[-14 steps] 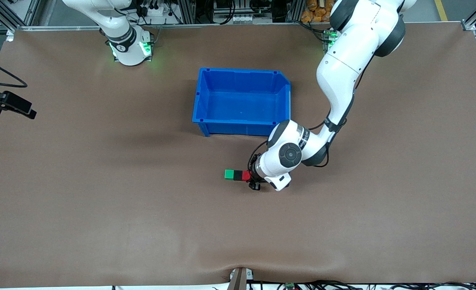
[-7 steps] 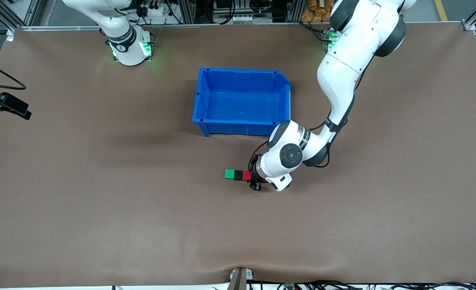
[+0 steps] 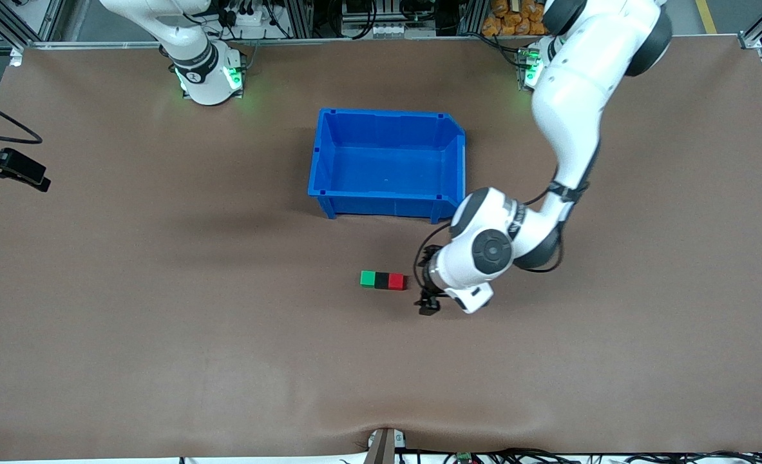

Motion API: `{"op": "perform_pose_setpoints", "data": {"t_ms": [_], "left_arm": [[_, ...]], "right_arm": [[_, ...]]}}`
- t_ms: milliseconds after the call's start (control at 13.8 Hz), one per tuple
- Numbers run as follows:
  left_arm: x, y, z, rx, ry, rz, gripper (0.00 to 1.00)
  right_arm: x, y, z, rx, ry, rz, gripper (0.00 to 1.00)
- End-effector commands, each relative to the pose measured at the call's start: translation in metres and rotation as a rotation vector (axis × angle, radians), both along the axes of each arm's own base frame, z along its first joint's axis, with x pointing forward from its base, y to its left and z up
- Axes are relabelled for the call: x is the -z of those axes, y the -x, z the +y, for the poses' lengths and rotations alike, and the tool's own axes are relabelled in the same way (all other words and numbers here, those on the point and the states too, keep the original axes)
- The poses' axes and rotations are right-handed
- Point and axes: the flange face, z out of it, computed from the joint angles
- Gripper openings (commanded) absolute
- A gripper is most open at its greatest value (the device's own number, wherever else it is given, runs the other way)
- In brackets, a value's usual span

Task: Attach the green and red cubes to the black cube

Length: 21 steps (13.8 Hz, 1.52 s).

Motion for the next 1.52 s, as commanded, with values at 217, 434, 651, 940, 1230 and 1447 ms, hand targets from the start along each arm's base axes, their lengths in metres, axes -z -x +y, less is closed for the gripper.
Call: {"op": "perform_pose_setpoints", "data": {"t_ms": [217,434,651,940,1230,1447], "left_arm": [[-0.112,-0.02,0.125,0.39,-0.142,-0.069,1.0],[-0.181,-0.014,0.181,0.566,-0.201,-0.101,1.0],[-0.235,0.002,0.232,0.778,-0.201,-0.091,1.0],[-0.289,0.035,0.277,0.984,-0.181,-0.088,1.0],[-0.315,0.079,0.301,1.168,-0.179,-0.103,1.0],[-0.323,0.117,0.309,1.179,-0.183,-0.11,1.0]], "right_arm": [[-0.003,-0.003,0.0,0.007,0.016,-0.003,1.0],[-0.003,-0.003,0.001,0.007,0.016,-0.004,1.0],[-0.003,-0.003,0.0,0.009,0.016,-0.004,1.0],[-0.003,-0.003,0.001,0.009,0.016,-0.002,1.0],[-0.003,-0.003,0.001,0.009,0.016,-0.002,1.0],[-0.002,-0.003,0.001,0.009,0.016,-0.001,1.0]]}}
